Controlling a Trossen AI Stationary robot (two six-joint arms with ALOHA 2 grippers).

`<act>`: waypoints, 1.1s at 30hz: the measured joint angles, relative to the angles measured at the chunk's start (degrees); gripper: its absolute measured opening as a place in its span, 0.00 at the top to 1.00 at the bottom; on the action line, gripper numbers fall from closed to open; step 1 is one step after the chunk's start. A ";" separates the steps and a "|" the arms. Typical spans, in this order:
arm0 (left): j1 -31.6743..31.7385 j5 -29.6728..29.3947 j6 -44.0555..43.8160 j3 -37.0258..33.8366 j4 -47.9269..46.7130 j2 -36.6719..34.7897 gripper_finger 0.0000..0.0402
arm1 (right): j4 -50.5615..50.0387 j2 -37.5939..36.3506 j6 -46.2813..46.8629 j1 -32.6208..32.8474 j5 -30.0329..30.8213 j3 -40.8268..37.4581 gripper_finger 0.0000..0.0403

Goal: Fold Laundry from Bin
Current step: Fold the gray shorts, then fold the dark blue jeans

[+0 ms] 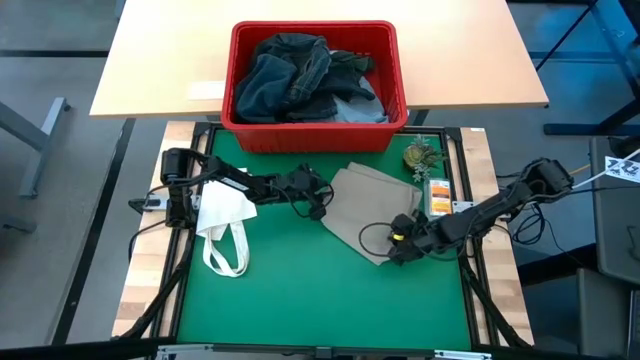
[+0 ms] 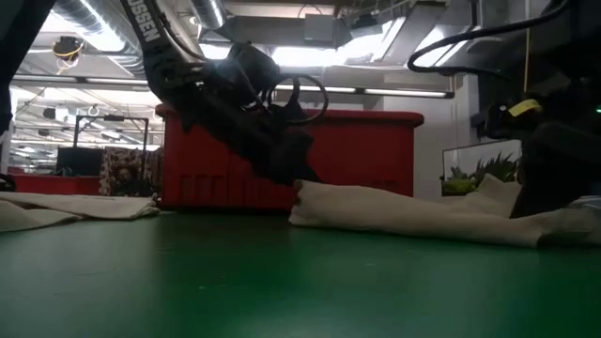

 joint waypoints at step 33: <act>18.77 -1.19 9.98 20.39 -5.73 -23.59 0.66 | -7.53 -0.55 -37.33 -1.61 11.32 32.97 0.73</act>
